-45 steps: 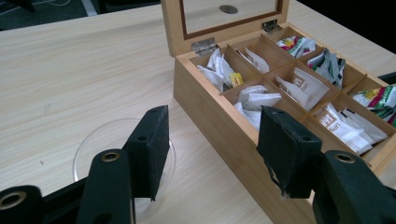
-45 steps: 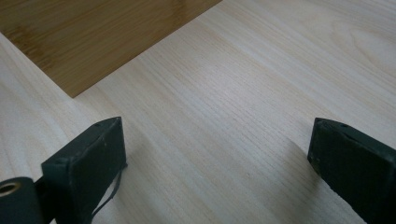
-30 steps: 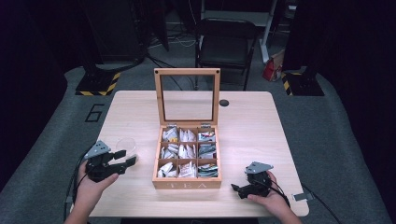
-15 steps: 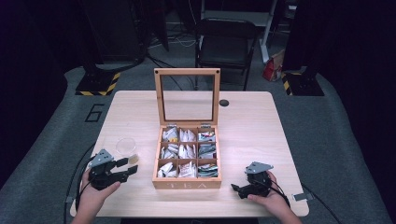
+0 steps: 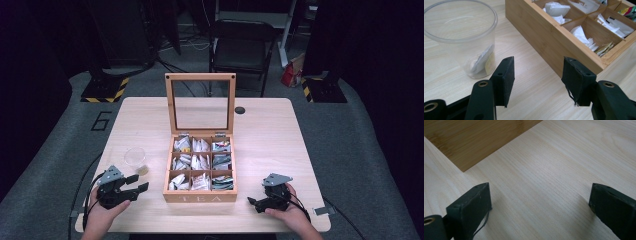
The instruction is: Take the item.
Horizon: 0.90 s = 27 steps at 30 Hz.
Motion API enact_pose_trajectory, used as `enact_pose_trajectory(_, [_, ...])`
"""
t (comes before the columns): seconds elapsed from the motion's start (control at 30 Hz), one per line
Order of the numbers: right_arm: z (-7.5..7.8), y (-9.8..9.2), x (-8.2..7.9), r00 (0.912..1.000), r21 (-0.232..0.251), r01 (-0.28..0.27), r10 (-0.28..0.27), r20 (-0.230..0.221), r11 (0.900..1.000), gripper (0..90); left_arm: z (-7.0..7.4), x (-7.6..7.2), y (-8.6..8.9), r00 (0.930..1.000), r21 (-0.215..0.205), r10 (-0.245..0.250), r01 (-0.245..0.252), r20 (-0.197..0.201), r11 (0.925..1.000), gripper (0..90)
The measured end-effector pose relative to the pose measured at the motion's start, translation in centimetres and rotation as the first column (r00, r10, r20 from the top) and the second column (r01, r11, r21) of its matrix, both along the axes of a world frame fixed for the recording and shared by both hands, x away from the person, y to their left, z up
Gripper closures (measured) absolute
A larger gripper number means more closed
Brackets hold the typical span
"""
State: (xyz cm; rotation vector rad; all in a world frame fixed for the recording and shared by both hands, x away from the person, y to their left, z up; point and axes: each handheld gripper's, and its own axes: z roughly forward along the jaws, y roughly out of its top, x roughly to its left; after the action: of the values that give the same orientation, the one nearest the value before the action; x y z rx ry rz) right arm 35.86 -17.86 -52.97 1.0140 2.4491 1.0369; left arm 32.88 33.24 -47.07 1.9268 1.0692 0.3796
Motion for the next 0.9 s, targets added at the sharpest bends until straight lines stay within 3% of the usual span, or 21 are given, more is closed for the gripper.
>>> enact_pose_trajectory(0.13, [0.0,0.0,0.0,1.0,0.0,0.0,0.0,0.0,1.0,3.5,-0.4,-0.2,0.0,0.9999,0.028,-0.013,0.013,-0.007,0.9995,43.5])
enact_pose_trajectory(0.37, [0.0,0.0,0.0,1.0,0.0,-0.001,0.001,0.0,1.0,3.5,-1.2,-0.4,0.1,0.9993,0.017,-0.013,0.013,-0.035,0.9998,43.6])
enact_pose_trajectory(0.9, [0.0,0.0,0.0,1.0,0.0,-0.001,0.001,0.0,1.0,3.5,-2.0,-0.1,-0.1,0.9971,0.051,-0.037,0.041,-0.067,0.9979,43.5])
